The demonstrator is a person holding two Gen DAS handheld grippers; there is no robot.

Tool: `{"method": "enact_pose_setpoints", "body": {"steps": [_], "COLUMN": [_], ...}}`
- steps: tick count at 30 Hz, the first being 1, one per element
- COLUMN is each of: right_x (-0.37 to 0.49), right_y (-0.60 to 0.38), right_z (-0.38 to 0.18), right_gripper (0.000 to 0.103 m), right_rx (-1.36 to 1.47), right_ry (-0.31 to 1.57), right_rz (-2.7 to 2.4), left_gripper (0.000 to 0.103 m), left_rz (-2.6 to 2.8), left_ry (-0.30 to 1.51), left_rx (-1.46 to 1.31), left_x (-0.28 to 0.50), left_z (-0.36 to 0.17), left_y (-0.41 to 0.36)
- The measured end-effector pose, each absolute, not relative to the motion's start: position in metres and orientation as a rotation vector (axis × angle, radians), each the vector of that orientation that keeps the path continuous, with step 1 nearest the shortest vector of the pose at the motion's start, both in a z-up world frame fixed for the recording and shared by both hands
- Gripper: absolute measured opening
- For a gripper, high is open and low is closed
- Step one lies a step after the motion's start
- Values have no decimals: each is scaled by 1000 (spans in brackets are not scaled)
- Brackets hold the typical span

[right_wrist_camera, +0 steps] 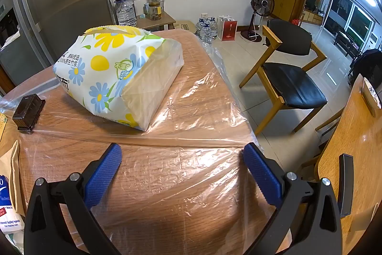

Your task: Collect trash

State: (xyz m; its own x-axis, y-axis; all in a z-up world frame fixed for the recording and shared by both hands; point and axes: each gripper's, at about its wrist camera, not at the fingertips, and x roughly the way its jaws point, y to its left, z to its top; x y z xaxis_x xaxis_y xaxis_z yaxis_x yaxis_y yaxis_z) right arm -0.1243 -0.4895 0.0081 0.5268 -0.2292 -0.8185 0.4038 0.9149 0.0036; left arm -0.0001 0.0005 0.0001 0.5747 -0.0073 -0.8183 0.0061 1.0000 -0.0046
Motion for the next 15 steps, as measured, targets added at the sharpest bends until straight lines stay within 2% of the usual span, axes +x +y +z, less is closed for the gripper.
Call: {"method": "enact_pose_setpoints", "body": {"steps": [15], "right_x": [-124], "right_y": [-489], "right_z": [8], "right_gripper": [99], "right_rx": [202], "right_ry": [944], "right_rz": [-382], "left_gripper": [102], "left_rz": [-7], "left_ry": [960], "left_rx": [3], "left_x": [-1], "left_z": [0], "left_y": [0]}}
